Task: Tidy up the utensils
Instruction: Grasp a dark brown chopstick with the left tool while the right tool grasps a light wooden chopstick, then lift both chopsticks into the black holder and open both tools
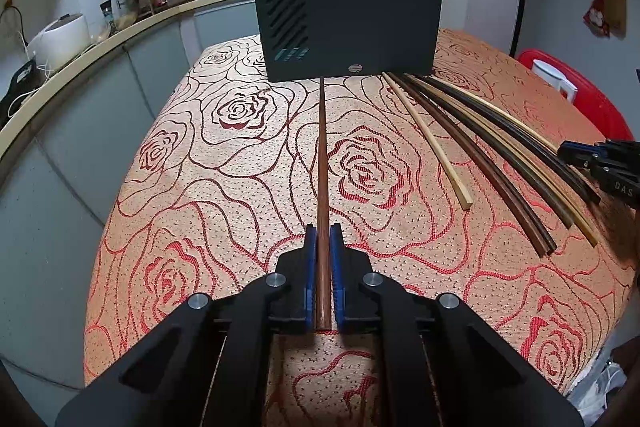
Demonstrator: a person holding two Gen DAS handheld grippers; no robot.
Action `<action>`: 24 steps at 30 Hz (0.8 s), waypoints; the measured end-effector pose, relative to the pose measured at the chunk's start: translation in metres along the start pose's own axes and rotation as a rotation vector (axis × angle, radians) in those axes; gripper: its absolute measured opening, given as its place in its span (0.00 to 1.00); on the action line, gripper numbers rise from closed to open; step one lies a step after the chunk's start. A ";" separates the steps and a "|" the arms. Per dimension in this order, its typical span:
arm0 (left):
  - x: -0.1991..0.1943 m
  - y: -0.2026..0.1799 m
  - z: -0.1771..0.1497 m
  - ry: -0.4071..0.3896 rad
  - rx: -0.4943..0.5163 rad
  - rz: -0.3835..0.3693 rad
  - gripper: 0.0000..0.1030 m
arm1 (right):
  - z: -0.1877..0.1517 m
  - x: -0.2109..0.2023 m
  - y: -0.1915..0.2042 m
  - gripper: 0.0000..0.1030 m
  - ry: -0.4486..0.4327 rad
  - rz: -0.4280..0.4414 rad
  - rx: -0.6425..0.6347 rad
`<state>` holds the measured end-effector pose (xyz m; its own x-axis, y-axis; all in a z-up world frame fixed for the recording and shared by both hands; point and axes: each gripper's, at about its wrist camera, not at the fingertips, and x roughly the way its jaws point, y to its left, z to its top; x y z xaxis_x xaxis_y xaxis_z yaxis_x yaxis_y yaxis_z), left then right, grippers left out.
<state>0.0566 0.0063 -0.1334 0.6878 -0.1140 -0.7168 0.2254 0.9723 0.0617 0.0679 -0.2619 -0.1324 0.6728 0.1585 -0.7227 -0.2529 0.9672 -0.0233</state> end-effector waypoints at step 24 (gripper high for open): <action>-0.093 0.026 0.074 -0.258 0.007 -0.002 0.06 | 0.054 -0.109 -0.014 0.07 -0.291 0.093 0.100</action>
<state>0.0498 0.0268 -0.0136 0.8406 -0.1656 -0.5158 0.2315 0.9706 0.0656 0.0355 -0.2822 -0.0162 0.8243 0.2831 -0.4902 -0.2625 0.9584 0.1120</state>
